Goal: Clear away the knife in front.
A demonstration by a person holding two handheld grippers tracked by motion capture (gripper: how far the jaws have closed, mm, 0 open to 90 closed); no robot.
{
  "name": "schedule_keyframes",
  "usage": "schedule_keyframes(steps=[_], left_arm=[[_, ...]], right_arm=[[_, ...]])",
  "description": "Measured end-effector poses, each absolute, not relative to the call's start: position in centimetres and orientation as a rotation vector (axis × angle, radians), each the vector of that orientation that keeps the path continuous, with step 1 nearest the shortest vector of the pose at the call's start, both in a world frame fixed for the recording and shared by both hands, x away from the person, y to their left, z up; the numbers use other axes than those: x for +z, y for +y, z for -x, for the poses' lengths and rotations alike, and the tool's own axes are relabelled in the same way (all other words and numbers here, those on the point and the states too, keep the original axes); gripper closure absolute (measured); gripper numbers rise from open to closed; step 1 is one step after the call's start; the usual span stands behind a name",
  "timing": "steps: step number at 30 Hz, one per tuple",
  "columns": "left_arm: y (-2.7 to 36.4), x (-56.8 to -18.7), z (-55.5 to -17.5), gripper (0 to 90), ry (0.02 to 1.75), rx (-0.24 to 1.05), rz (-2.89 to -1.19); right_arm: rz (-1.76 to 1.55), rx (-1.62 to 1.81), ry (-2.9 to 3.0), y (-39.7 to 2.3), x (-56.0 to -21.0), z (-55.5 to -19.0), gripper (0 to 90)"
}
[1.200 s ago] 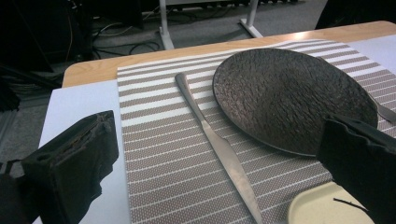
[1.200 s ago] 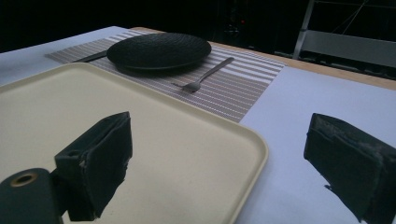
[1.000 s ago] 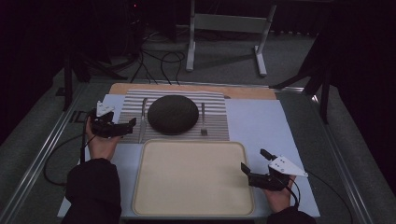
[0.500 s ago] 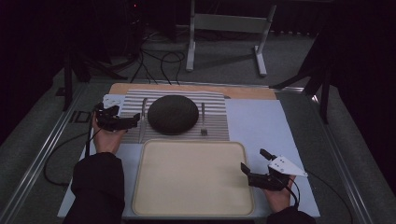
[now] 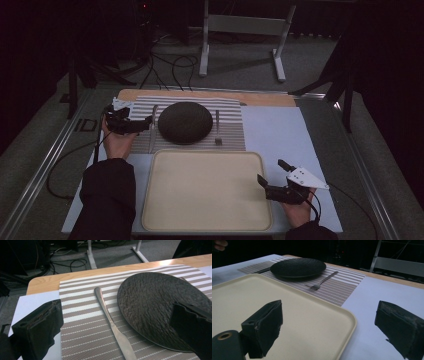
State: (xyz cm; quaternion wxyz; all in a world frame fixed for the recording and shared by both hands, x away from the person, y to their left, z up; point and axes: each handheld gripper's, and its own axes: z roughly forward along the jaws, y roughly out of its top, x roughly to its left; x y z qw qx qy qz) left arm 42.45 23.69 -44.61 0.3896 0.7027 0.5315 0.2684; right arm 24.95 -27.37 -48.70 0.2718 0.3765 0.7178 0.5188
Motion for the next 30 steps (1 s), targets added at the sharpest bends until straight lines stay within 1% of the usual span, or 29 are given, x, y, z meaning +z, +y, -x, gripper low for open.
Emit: schedule_keyframes(steps=[7,10,16,23,30], left_arm=[[23.7,-45.2,-43.7,0.0,1.384,0.68,-1.789],[23.7,-45.2,-44.1,0.0,1.396,0.679,-1.759],[23.6,-45.2,-44.9,0.0,1.403,0.691,-1.783],[23.5,-45.1,-45.8,0.6,1.422,0.68,-1.762],[22.7,-45.4,-46.9,0.8,1.426,0.676,-1.761]], right_arm=[[-1.024,1.4,1.924,-27.5,-48.7,-24.9,7.8],[-1.023,1.409,1.923,-27.6,-48.7,-24.9,7.8],[-1.028,1.411,1.918,-27.7,-48.7,-25.0,7.8],[-1.03,1.414,1.922,-27.7,-48.8,-25.0,7.8],[-1.037,1.415,1.918,-27.8,-48.9,-25.1,7.8]])
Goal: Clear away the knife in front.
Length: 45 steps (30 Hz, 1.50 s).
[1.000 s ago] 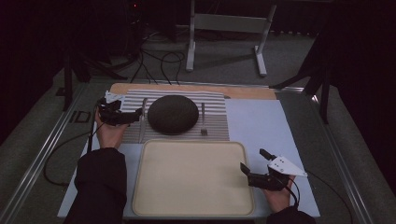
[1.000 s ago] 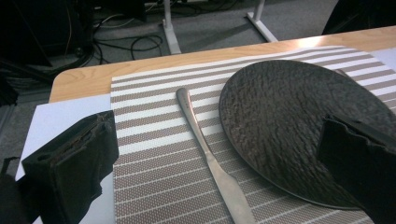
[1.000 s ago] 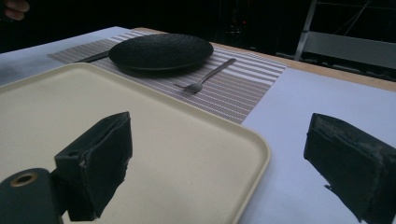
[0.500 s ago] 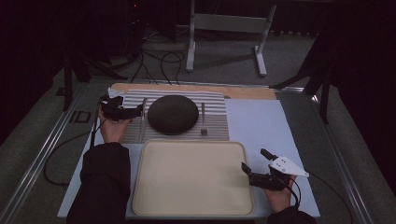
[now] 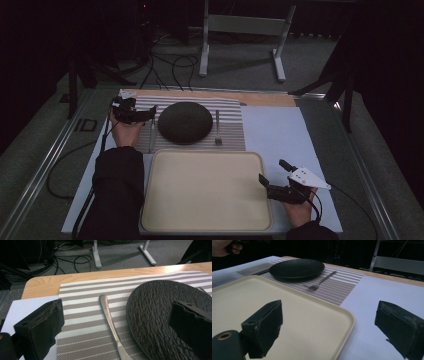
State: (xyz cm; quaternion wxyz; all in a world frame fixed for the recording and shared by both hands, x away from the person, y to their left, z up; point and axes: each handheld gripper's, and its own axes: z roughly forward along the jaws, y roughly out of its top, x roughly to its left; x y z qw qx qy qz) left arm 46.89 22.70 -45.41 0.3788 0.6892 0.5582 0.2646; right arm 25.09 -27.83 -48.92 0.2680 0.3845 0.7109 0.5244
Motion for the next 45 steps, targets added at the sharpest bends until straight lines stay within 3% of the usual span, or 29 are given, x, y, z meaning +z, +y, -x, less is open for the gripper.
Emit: schedule_keyframes(steps=[23,31,39,45], left_arm=[[21.0,-48.0,-49.6,7.6,1.583,0.545,-1.82],[20.7,-48.6,-50.4,23.6,1.675,0.559,-1.844],[20.6,-49.7,-50.7,51.8,1.695,0.491,-1.883],[20.4,-50.5,-50.9,61.1,1.743,0.492,-1.929]], right_arm=[[-1.04,1.41,1.924,-28.0,-48.9,-25.1,7.8],[-1.041,1.419,1.919,-28.1,-48.9,-25.1,7.8],[-1.04,1.418,1.921,-28.1,-48.9,-25.2,7.8],[-1.04,1.418,1.921,-28.1,-48.9,-25.2,7.8]])
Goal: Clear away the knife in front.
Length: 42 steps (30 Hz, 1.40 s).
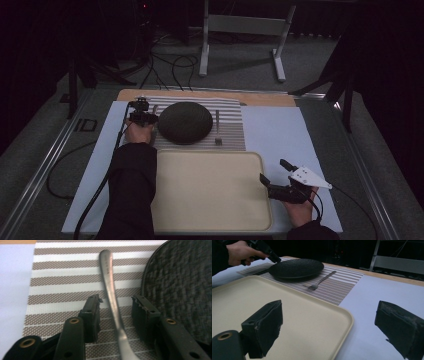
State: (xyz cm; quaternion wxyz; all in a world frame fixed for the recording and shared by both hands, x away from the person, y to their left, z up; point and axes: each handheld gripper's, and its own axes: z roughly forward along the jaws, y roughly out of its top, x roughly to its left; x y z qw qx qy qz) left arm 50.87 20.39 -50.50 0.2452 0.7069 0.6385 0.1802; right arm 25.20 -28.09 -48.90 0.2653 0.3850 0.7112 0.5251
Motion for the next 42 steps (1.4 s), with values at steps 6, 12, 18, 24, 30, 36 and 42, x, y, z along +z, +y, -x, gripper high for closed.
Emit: schedule_keyframes(steps=[6,12,18,24,30,36,42], left_arm=[[20.3,-51.1,-50.8,68.0,1.754,0.495,-1.949],[19.9,-50.8,-50.9,75.7,1.794,0.475,-1.964],[20.1,-50.5,-51.0,78.4,1.824,0.421,-1.979],[20.0,-50.5,-51.1,80.2,1.806,0.436,-2.021],[20.2,-50.5,-50.9,80.6,1.823,0.427,-1.971],[20.6,-50.4,-50.6,80.6,1.822,0.424,-1.936],[20.7,-50.0,-50.0,80.6,1.805,0.434,-1.888]], right_arm=[[-1.039,1.416,1.921,-28.1,-48.9,-25.2,7.8],[-1.044,1.412,1.923,-28.0,-48.9,-25.2,7.8],[-1.045,1.406,1.925,-28.0,-48.9,-25.2,7.8],[-1.047,1.4,1.926,-28.0,-48.9,-25.2,7.8],[-1.049,1.402,1.927,-28.1,-48.9,-25.2,7.8],[-1.051,1.403,1.923,-28.1,-48.9,-25.3,7.8],[-1.046,1.402,1.927,-28.1,-48.9,-25.3,7.8]])
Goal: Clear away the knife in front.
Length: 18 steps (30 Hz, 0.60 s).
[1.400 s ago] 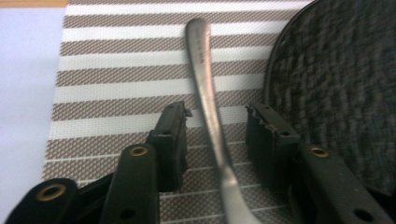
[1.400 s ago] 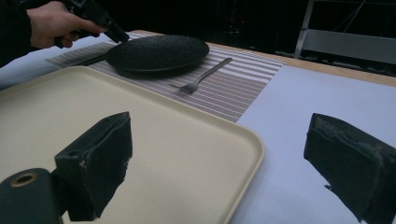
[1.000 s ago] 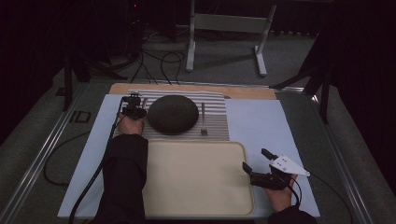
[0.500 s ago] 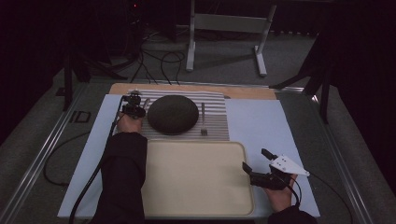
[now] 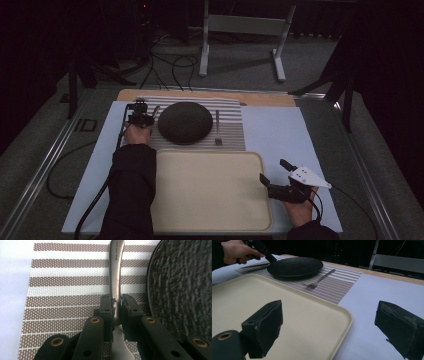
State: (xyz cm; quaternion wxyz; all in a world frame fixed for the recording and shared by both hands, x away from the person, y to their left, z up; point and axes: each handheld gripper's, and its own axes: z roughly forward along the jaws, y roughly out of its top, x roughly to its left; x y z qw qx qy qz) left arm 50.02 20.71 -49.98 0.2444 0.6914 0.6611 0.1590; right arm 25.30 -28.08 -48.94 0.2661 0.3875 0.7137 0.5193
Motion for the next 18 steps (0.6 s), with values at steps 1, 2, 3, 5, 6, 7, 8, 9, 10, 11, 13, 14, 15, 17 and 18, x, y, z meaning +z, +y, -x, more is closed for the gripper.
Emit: schedule_keyframes(steps=[1,2,3,5,6,7,8,9,10,11,13,14,15,17,18], left_arm=[[20.7,-49.9,-50.0,80.6,1.802,0.438,-1.883],[20.7,-49.7,-49.9,80.6,1.801,0.44,-1.879],[20.8,-49.6,-49.9,80.6,1.803,0.437,-1.879],[20.9,-49.5,-49.8,80.6,1.801,0.44,-1.878],[21.0,-49.5,-49.7,80.6,1.805,0.44,-1.868],[21.1,-49.5,-49.6,80.5,1.809,0.44,-1.859],[21.2,-49.5,-49.6,80.5,1.811,0.437,-1.855],[21.3,-49.5,-49.5,80.6,1.811,0.439,-1.854],[21.4,-49.5,-49.4,80.6,1.811,0.443,-1.853],[21.4,-49.5,-49.3,80.5,1.81,0.446,-1.852],[21.6,-49.4,-49.1,80.5,1.806,0.445,-1.844],[21.6,-49.3,-49.0,80.5,1.807,0.446,-1.832],[21.7,-49.2,-48.9,80.5,1.807,0.442,-1.825],[21.6,-49.1,-48.8,80.5,1.804,0.446,-1.825],[21.6,-49.1,-48.8,80.5,1.8,0.449,-1.829]], right_arm=[[-1.047,1.402,1.927,-28.1,-48.9,-25.3,7.8],[-1.047,1.401,1.927,-28.1,-49.0,-25.3,7.8],[-1.047,1.402,1.928,-28.1,-48.9,-25.3,7.8],[-1.045,1.404,1.929,-28.0,-48.9,-25.3,7.8],[-1.045,1.404,1.929,-28.0,-49.0,-25.3,7.8],[-1.046,1.404,1.929,-28.0,-49.0,-25.3,7.8],[-1.046,1.403,1.928,-28.0,-48.9,-25.3,7.8],[-1.046,1.404,1.928,-28.0,-48.9,-25.3,7.8],[-1.046,1.404,1.928,-28.0,-48.9,-25.3,7.8],[-1.046,1.404,1.928,-28.0,-48.9,-25.3,7.8],[-1.046,1.407,1.929,-28.0,-48.9,-25.3,7.8],[-1.045,1.407,1.93,-28.0,-48.9,-25.3,7.8],[-1.044,1.407,1.93,-28.0,-48.9,-25.3,7.8],[-1.044,1.406,1.928,-28.0,-48.9,-25.3,7.8],[-1.044,1.405,1.929,-28.0,-48.9,-25.3,7.8]])
